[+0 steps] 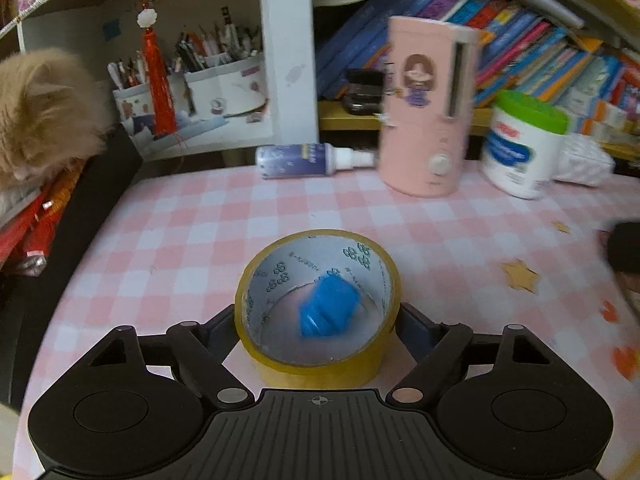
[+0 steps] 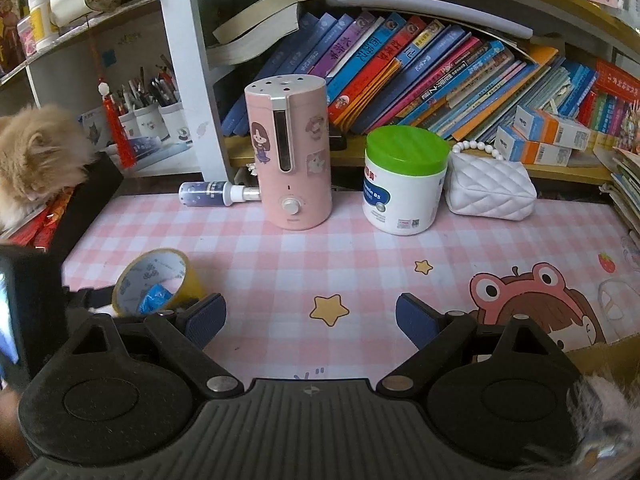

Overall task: Organize objects
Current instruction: 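Grasp the yellow tape roll with the left gripper while the right gripper grasps the blue bag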

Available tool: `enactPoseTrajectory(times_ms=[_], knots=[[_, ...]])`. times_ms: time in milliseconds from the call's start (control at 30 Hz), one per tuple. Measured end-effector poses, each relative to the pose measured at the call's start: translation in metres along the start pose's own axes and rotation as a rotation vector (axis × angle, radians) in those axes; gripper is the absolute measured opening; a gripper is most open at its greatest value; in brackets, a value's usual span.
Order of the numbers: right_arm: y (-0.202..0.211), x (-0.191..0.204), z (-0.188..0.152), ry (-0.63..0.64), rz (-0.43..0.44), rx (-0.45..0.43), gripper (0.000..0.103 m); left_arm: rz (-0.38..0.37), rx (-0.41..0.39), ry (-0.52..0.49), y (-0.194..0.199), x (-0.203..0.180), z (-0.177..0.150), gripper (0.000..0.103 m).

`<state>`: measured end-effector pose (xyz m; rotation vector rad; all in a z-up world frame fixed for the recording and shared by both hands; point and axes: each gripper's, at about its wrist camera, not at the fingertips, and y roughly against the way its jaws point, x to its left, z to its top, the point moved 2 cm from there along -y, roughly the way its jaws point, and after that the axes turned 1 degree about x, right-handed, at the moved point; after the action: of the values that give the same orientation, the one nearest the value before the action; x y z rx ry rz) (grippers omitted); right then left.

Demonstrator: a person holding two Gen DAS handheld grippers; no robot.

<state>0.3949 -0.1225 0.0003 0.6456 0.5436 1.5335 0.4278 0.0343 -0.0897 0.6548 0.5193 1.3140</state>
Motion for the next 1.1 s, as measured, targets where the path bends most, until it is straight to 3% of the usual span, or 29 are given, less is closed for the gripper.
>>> enactPoseTrajectory(times_ms=[133,300,533,833,967,1033,1100], knots=[[0.001,0.002,-0.001,-0.01,0.012,0.002,0.092,-0.038,-0.02,0.017,0.031,-0.002,-0.014,0.083],[-0.001,0.01,-0.002,-0.007,0.033,0.006,0.092,-0.06,-0.069,0.127,0.081,0.017,-0.025,0.083],[-0.013,0.036,-0.01,0.049,0.092,0.043,0.092,0.067,-0.083,0.243,0.134,0.057,-0.057,0.083],[-0.054,0.095,-0.035,0.273,0.179,0.105,0.087,0.151,-0.051,0.359,0.174,0.083,-0.097,0.083],[-0.074,0.104,-0.04,0.311,0.221,0.139,0.07,0.157,-0.05,0.374,0.182,0.083,-0.103,0.083],[-0.081,0.106,-0.043,0.334,0.24,0.151,0.055,0.159,-0.052,0.375,0.187,0.084,-0.105,0.083],[-0.085,0.107,-0.044,0.343,0.259,0.155,0.033,0.161,-0.057,0.376,0.192,0.084,-0.107,0.083]])
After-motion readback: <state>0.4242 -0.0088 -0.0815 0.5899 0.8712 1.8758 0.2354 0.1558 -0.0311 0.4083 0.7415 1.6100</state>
